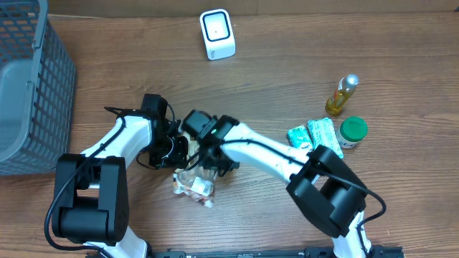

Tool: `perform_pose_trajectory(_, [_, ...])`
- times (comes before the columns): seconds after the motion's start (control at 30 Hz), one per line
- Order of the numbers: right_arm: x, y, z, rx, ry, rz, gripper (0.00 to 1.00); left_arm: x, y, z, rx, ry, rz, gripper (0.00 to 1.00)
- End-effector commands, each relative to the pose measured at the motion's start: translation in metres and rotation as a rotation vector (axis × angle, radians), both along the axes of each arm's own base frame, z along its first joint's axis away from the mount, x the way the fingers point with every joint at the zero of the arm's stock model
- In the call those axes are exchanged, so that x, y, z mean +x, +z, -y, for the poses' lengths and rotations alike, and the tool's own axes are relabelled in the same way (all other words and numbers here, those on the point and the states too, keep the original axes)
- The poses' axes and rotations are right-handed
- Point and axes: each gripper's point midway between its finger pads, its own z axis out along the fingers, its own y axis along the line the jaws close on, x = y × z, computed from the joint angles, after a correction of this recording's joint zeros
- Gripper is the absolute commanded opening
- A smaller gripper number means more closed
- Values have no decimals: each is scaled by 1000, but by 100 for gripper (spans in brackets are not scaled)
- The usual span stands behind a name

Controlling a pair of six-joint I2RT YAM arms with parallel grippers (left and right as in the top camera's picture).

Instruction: Scan the item barcode

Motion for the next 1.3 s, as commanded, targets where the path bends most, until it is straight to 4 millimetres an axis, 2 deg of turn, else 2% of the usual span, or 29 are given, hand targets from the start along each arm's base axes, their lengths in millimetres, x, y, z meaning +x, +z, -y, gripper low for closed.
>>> perform_pose_trajectory(0.0, [13,2,-3,85,95,-14,35,10,14,26,-124,-31,17,5])
perform_pose_trajectory(0.1, [21,6,-3,145,108,-36,35,19,21,22,-102,-30,38,4])
perform_pose_trajectory(0.23, [31,14,13,140,96,-48,36,36,46,12,-52,-20,56,4])
perform_pose_trajectory(0.33, [33,31,21,137,136,-39,37,43,62,14,-54,-23,66,4])
perform_pose_trajectory(0.4, [33,39,21,146,161,-24,37,43,63,16,-55,-28,69,4])
perform_pose_trajectory(0.47, [32,44,22,150,169,-20,39,41,61,18,-51,-38,65,4])
perform_pose_trajectory(0.57, [19,46,13,214,187,-81,53,38,53,20,-39,-51,59,4])
perform_pose_trajectory(0.7, [3,50,1,308,244,-147,60,29,40,16,3,-61,43,5])
perform_pose_trajectory(0.87, [2,44,2,313,245,-149,61,22,25,11,28,-63,37,6])
perform_pose_trajectory(0.93, [1,40,2,314,244,-149,67,20,21,10,28,-64,39,8])
perform_pose_trajectory(1.03, [-1,38,0,333,247,-156,69,18,17,10,28,-64,37,9])
perform_pose_trajectory(1.27, [1,31,-3,356,249,-138,69,18,9,10,28,-38,48,8])
